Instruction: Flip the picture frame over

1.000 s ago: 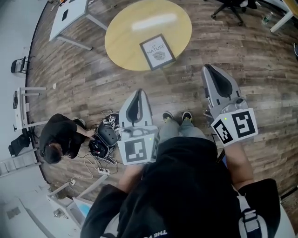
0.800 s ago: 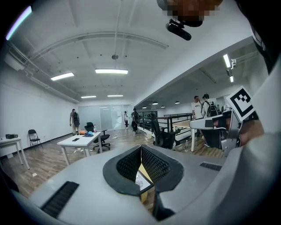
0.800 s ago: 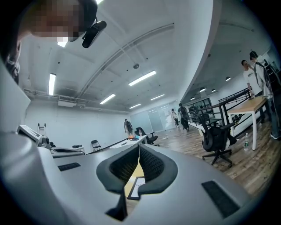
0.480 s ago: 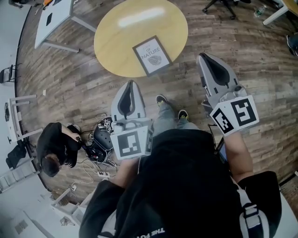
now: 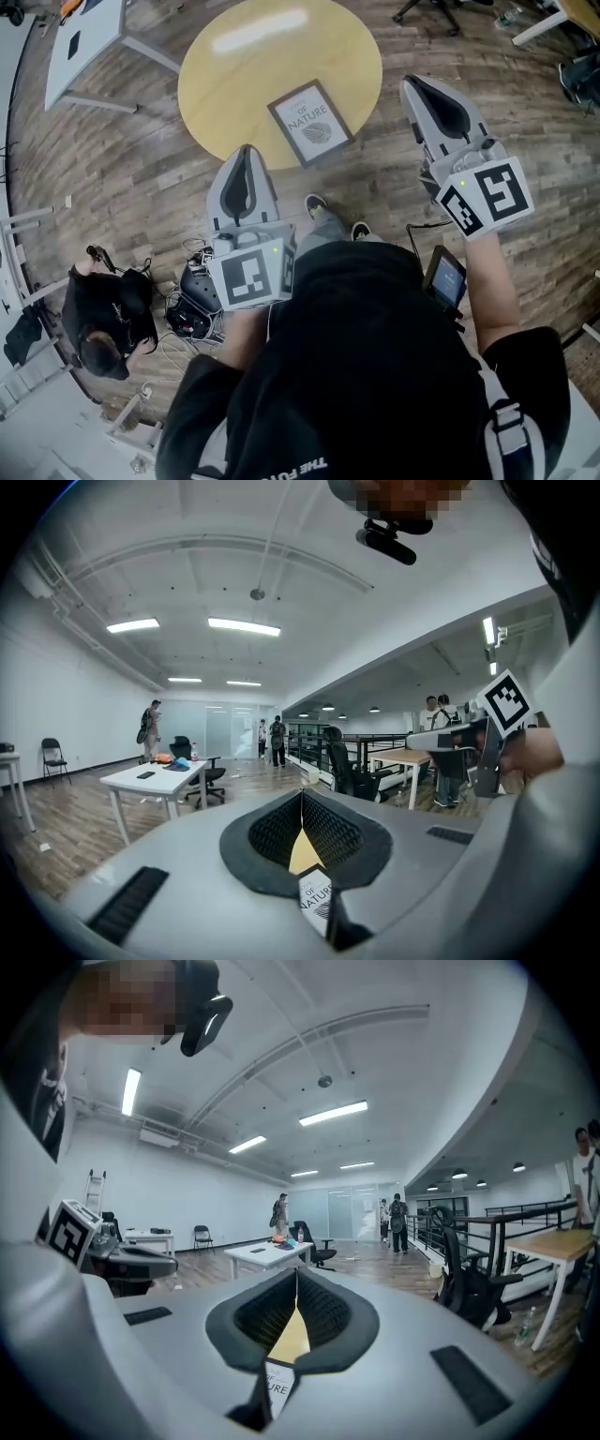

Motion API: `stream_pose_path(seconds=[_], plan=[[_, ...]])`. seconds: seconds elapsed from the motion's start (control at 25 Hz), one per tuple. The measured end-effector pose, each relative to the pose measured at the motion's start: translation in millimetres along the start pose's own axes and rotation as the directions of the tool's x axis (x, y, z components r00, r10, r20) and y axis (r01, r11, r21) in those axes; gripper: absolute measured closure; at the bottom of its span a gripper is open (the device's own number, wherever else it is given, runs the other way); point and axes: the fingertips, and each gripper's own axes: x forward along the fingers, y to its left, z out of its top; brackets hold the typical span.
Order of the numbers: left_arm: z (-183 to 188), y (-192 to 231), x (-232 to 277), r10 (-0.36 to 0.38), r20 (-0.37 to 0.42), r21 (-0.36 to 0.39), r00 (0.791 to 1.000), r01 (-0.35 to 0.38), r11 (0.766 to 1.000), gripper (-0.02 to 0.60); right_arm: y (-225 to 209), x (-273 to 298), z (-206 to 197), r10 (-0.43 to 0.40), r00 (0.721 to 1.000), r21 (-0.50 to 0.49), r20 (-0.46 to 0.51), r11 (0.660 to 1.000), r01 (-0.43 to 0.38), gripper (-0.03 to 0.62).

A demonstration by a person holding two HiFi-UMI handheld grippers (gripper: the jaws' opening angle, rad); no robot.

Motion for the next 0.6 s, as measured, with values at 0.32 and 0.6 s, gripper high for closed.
stream_pose_path(seconds=[0.32,0.6], plan=[[-16.3,21.5,23.8,-0.033,-0.001,-0.031,0.999,0.033,0.999,0.558,54.7,46.1,-52.6,0.109,0.975,-0.272,-0.194,0.949,-0.161,0.574],[-33.5,32.3,35.4,-0.034,-0.02,-0.048,0.999,0.033,0.998,0.558,120.0,67.2,-173.8,0.261,0.831,-0.407,-0.491,0.775,-0.484,0.574]])
